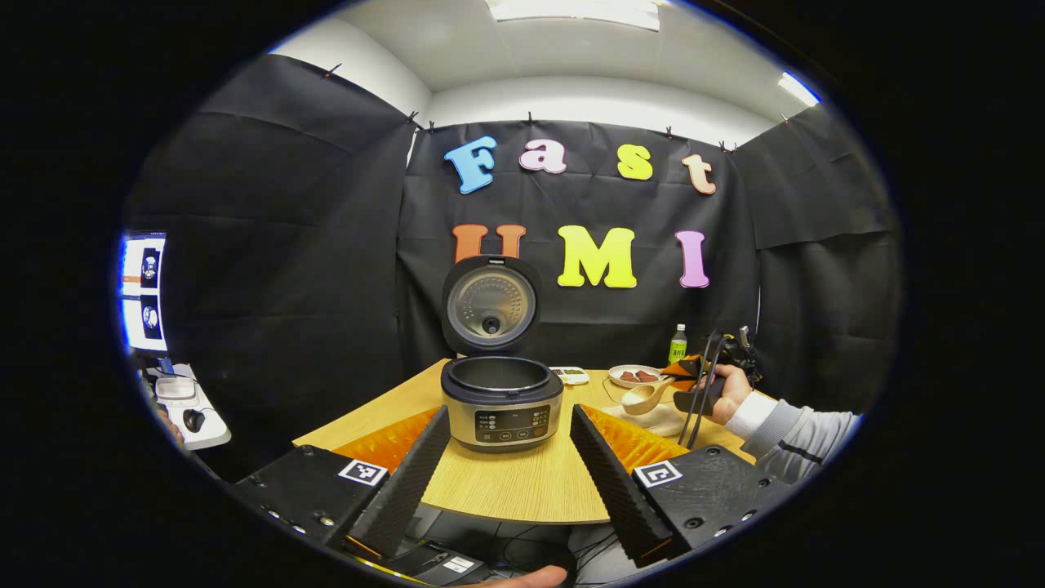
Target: Close the left gripper, press the button to open the rice cooker; take a wooden spoon from the chopstick holder with the right hand, scoop a spoonful of rice and pour it into the rice cooker, then put the wooden spoon back into the chopstick holder.
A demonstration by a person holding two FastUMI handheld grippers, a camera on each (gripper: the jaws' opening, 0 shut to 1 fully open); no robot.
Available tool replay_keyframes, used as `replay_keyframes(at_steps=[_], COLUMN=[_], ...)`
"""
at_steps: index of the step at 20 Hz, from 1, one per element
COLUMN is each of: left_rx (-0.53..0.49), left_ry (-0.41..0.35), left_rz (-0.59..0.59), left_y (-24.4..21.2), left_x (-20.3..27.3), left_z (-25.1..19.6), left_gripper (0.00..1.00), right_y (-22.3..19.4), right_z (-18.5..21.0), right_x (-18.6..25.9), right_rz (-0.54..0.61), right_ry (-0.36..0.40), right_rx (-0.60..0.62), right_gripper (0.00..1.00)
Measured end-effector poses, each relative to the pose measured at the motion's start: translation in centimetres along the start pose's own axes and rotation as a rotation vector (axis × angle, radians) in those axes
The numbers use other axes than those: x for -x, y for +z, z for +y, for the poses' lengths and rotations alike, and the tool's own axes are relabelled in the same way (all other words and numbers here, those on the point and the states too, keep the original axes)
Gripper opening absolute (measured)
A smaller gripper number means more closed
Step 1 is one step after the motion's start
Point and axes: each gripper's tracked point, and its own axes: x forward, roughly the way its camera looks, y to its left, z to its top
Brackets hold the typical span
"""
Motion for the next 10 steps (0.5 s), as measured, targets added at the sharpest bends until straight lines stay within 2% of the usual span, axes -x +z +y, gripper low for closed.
replay_keyframes(at_steps=[3,6,10], left_rx=[0.003,0.006,0.026], left_ry=[-0.003,-0.001,0.003], left_rz=[0.006,0.001,-0.004], left_y=[-0.3,-0.1,0.1], left_x=[-0.2,-0.2,-0.2], left_z=[-0.2,0.1,0.3], left_gripper=[0.95,0.95,0.95], right_y=[1.2,1.6,2.0], right_z=[0.3,0.2,1.5], right_x=[0.8,1.6,2.5], right_rz=[0.008,0.034,0.056], right_ry=[0.068,0.121,0.225], right_rx=[-0.135,-0.336,-0.434], right_gripper=[0.14,0.14,0.14])
